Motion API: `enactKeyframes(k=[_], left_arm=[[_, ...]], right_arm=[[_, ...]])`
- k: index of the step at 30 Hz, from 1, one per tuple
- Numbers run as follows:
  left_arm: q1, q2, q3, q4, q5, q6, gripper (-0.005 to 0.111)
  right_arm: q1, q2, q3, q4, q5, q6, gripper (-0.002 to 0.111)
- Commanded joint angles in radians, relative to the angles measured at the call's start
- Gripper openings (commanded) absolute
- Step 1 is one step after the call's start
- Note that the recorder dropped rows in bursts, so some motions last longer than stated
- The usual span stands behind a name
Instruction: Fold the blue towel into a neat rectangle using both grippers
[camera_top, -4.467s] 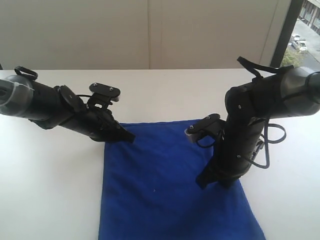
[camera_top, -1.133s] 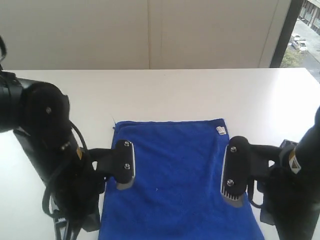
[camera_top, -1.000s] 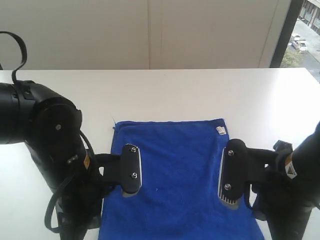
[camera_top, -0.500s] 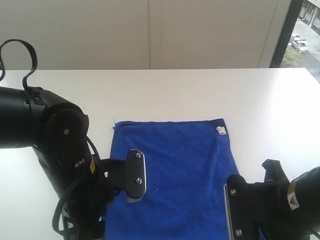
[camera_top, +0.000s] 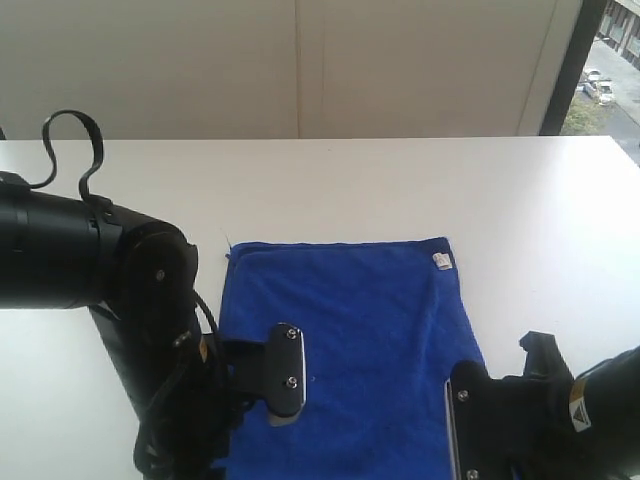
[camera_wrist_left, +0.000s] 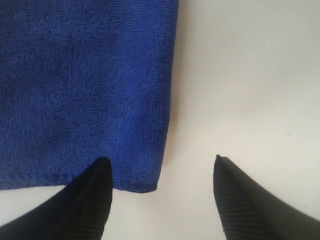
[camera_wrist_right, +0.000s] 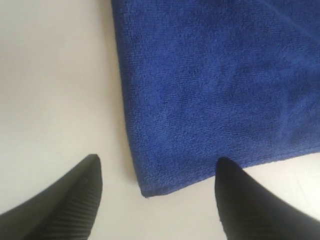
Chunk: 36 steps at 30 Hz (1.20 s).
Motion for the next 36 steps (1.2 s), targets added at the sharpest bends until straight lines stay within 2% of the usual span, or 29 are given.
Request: enactKeyframes(k=[1, 6, 11, 14, 18, 20, 27, 32, 36], left_arm=[[-0.005, -0.001, 0.007, -0.036, 0.013, 0.026, 0.063], [-0.005, -0.001, 0.007, -0.088, -0.046, 0.024, 0.063], [-0.005, -0.001, 0.028, -0.077, -0.019, 0.176, 0.063], [-0.005, -0.001, 0.083, -0.02, -0.084, 0.181, 0.063], [-0.005, -0.001, 0.135, -0.013, -0.239, 0.174, 0.063], [-0.005, -0.001, 0.149, -0.011, -0.263, 0.174, 0.063], [-0.005, -0.001, 0.15, -0.011, -0.27, 0.172, 0.063], [-0.005, -0.001, 0.15, -0.011, -0.27, 0.17, 0.063], [-0.005, -0.001, 0.15, -0.011, -0.27, 0.17, 0.057]], right_arm=[[0.002, 0.017, 0.006, 0.008, -0.022, -0.01, 0.061], [0.002, 0.017, 0.006, 0.008, -0.032, -0.003, 0.061], [0.002, 0.046, 0.006, 0.005, -0.059, -0.005, 0.061], [0.002, 0.064, 0.006, 0.005, -0.056, -0.005, 0.061], [0.002, 0.064, 0.006, -0.004, -0.056, -0.005, 0.061], [0.002, 0.064, 0.006, -0.031, -0.044, -0.005, 0.061], [0.002, 0.158, 0.006, -0.067, -0.023, -0.053, 0.061], [0.002, 0.201, 0.006, -0.067, -0.08, -0.056, 0.061], [0.002, 0.201, 0.006, -0.071, -0.083, -0.056, 0.061]])
